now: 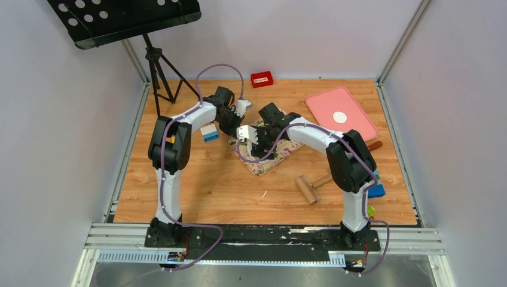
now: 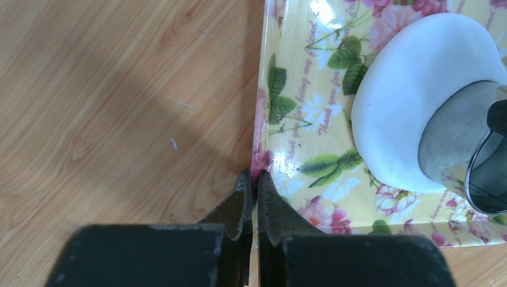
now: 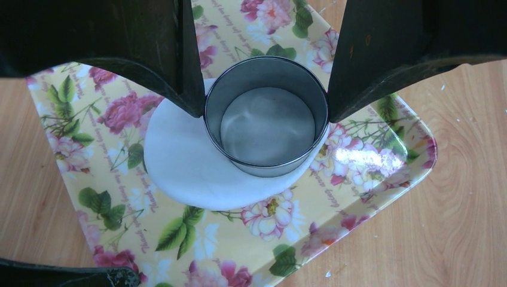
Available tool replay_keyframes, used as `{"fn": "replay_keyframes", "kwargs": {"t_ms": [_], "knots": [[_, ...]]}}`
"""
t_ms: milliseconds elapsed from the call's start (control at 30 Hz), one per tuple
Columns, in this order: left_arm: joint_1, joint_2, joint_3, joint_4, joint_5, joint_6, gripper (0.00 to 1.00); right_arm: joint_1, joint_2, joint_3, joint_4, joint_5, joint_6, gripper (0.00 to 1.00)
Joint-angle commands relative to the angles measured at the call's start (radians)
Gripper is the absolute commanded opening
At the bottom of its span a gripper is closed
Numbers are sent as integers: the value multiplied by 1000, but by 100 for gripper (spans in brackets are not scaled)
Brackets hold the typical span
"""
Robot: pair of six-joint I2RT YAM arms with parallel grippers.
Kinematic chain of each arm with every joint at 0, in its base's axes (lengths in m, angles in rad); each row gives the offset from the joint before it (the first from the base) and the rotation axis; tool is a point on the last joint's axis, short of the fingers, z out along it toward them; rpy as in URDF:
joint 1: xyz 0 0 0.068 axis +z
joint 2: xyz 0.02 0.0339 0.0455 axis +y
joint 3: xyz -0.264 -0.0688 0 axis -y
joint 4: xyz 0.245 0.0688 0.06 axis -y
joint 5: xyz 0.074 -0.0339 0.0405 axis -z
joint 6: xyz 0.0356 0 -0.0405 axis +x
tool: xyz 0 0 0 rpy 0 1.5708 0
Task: Roll out the dumpling wrappers from the dough
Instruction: Press the dumpling wrapper on the work surface.
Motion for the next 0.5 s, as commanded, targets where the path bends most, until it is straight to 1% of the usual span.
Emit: {"fn": "replay_keyframes", "kwargs": {"t_ms": [0,133,233,333,467], "knots": [[-8,47,-50,-62,-53,-13,0,-6,73,-24,-120,6,-172,59],[-8,47,-50,-62,-53,-12,0,-13,109,38,-190,-5,-228,60],[-8,46,-50,-62,-52,-12,0,-21,144,102,-258,-20,-239,61],[-8,46,-50,-62,-53,-12,0,-25,160,135,-283,-22,-226,61],[-8,46,-50,-62,-54,-12,0,-25,169,138,-280,-3,-154,61]]}}
